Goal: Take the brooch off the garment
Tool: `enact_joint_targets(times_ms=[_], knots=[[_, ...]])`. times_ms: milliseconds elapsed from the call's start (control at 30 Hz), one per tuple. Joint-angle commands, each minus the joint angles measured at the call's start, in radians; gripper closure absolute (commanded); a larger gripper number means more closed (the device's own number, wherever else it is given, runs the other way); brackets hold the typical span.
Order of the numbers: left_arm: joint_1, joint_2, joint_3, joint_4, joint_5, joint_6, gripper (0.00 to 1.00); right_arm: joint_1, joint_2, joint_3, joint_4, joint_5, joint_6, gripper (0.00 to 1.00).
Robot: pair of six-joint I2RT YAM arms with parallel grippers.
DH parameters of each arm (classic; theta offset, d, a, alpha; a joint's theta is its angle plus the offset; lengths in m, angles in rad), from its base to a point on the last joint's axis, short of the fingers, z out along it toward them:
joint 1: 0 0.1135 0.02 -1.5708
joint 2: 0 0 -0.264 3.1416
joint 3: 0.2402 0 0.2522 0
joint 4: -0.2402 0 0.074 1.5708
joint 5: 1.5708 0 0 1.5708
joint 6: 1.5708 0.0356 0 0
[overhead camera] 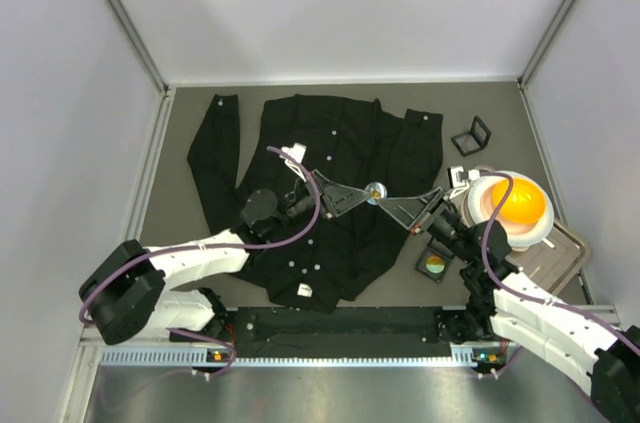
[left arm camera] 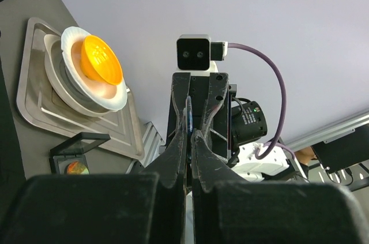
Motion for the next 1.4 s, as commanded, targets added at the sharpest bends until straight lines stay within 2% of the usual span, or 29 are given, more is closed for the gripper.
enact_joint_targets(times_ms=[0, 100, 167, 200, 233, 333, 367, 400, 433, 467, 500, 567, 633, 767, 867, 1067, 1167, 1367], knots=[[-0.004, 0.011, 0.037, 0.069, -0.002, 0.012, 1.00, 0.013, -0.005, 0.011, 0.054, 0.017, -0.011, 0.80], [-0.006, 0.014, 0.037, 0.077, 0.001, 0.007, 1.00, 0.013, 0.003, 0.017, 0.051, 0.016, -0.014, 0.81], [-0.006, 0.018, 0.038, 0.077, 0.002, 0.007, 1.00, 0.013, 0.007, 0.020, 0.057, 0.017, -0.014, 0.86], [-0.007, 0.018, 0.038, 0.078, 0.001, 0.007, 1.00, 0.013, 0.009, 0.018, 0.060, 0.017, -0.014, 0.89], [-0.007, 0.020, 0.037, 0.077, 0.002, 0.007, 1.00, 0.011, 0.012, 0.020, 0.060, 0.020, -0.014, 1.00], [-0.007, 0.023, 0.038, 0.063, 0.001, 0.010, 1.00, 0.013, 0.013, 0.021, 0.060, 0.040, -0.011, 1.00], [-0.006, 0.020, 0.041, 0.043, -0.014, 0.026, 0.94, 0.013, 0.013, 0.023, 0.050, 0.049, -0.011, 1.00], [-0.004, 0.011, 0.044, -0.027, -0.031, 0.044, 0.77, 0.011, 0.010, 0.025, 0.036, 0.092, -0.012, 1.00], [-0.004, -0.023, 0.047, -0.078, -0.050, 0.069, 0.67, 0.011, 0.009, 0.025, 0.018, 0.118, -0.015, 1.00], [-0.003, -0.047, 0.054, -0.156, -0.115, 0.129, 0.62, 0.011, 0.007, 0.026, -0.016, 0.147, -0.018, 1.00], [0.000, -0.104, 0.063, -0.284, -0.146, 0.162, 0.41, -0.002, 0.000, 0.037, -0.053, 0.213, -0.029, 1.00], [0.017, -0.162, 0.083, -0.424, -0.191, 0.258, 0.35, -0.032, 0.000, 0.069, -0.125, 0.282, -0.037, 1.00], [0.045, -0.222, 0.127, -0.583, -0.220, 0.318, 0.32, -0.115, 0.033, 0.084, -0.211, 0.356, -0.015, 1.00], [0.072, -0.262, 0.199, -0.745, -0.214, 0.440, 0.32, -0.312, 0.203, 0.153, -0.203, 0.315, -0.014, 1.00], [0.079, -0.272, 0.222, -0.776, -0.168, 0.484, 0.31, -0.424, 0.366, 0.211, -0.141, 0.300, -0.032, 1.00], [0.111, -0.264, 0.241, -0.810, -0.110, 0.541, 0.30, -0.559, 0.645, 0.381, -0.153, 0.287, -0.118, 1.00], [0.173, -0.242, 0.248, -0.822, -0.036, 0.552, 0.30, -0.627, 0.769, 0.454, -0.142, 0.208, -0.138, 1.00], [0.126, -0.206, 0.270, -0.827, -0.064, 0.592, 0.29, -0.753, 0.885, 0.508, -0.096, 0.079, -0.182, 1.00]])
